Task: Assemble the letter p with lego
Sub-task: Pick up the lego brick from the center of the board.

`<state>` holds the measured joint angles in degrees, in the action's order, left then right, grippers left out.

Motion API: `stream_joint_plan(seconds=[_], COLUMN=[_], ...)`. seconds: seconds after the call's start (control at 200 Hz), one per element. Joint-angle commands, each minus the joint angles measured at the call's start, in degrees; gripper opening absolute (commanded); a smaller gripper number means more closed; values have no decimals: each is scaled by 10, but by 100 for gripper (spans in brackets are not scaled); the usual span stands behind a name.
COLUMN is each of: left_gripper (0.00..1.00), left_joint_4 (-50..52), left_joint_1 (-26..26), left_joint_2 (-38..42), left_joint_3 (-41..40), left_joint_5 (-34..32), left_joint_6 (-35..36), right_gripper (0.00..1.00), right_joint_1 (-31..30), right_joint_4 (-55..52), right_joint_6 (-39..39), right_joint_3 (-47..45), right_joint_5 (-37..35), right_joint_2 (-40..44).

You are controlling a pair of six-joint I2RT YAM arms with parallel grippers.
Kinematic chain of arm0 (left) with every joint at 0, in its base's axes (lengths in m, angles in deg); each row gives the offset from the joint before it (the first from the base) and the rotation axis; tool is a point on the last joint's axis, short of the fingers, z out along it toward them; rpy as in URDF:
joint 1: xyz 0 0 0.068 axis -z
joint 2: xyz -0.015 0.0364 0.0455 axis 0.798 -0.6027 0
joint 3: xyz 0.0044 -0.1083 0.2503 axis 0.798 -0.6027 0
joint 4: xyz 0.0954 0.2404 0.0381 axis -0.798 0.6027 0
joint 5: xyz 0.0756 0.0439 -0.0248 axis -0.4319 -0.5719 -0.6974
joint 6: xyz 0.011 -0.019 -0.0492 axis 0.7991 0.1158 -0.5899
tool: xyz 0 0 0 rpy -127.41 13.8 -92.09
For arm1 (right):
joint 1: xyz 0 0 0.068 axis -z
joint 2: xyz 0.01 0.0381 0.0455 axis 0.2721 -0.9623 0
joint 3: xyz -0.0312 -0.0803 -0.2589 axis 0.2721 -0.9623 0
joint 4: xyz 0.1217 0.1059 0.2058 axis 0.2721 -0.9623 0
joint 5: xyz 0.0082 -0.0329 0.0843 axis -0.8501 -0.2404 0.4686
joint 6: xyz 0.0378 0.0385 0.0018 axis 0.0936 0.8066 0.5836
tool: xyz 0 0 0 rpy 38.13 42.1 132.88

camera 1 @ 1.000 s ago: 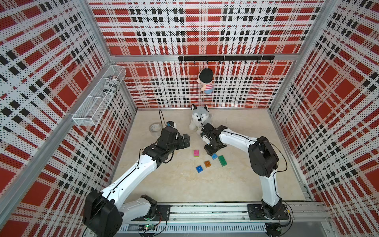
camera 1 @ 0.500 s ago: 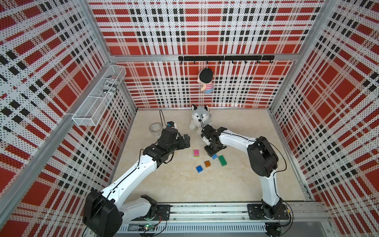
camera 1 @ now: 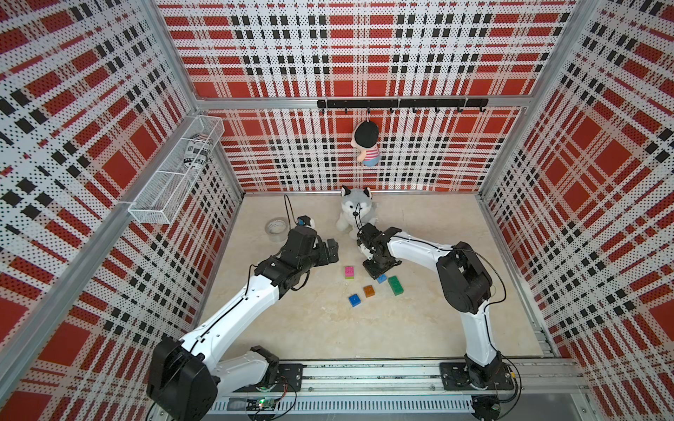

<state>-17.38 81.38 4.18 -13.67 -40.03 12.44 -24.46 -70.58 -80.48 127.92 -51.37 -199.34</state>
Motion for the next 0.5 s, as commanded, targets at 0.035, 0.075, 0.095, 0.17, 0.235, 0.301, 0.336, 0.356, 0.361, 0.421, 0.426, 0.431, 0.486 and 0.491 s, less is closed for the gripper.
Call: stream_joint_plan(seconds=[0.035,0.075,0.095,0.17,0.235,0.301,0.336,0.356,0.361,0.421,0.426,0.431,0.486,0.491], left_gripper=[98,99,98,99,98,98,98,98,98,98,98,99,98,98], left_joint_4=[-11,-10,-11,-11,-11,-11,-11,-11,-11,-11,-11,-11,-12,-13], left_joint_1=[3,3,3,3,3,3,3,3,3,3,3,3,3,3], left_joint_2=[-3,-2,-3,-3,-3,-3,-2,-2,-2,1,2,1,4,5], left_joint_3=[-1,-1,-1,0,-1,-2,-4,-5,-5,-9,-10,-9,-15,-15], left_joint_5=[-9,-9,-9,-10,-10,-11,-12,-13,-13,-17,-17,-18,-22,-22], left_joint_6=[8,8,8,8,9,8,8,8,8,7,7,6,5,5], right_gripper=[43,41,40,33,27,23,22,22,22,20,20,20,19,19], right_joint_1=[-5,-5,-5,-5,-5,-6,-7,-9,-9,-13,-14,-14,-20,-20], right_joint_4=[4,4,4,4,4,3,3,4,4,3,3,2,-1,-2], right_joint_6=[3,3,3,2,0,-2,-4,-6,-7,-16,-17,-17,-32,-34], right_joint_3=[-3,-3,-3,-3,-3,-3,-3,-4,-4,-6,-6,-6,-5,-5], right_joint_5=[-9,-10,-10,-9,-9,-8,-9,-9,-9,-11,-11,-11,-11,-11], right_joint_2=[-12,-12,-12,-13,-13,-13,-12,-10,-9,-3,-2,-1,7,7])
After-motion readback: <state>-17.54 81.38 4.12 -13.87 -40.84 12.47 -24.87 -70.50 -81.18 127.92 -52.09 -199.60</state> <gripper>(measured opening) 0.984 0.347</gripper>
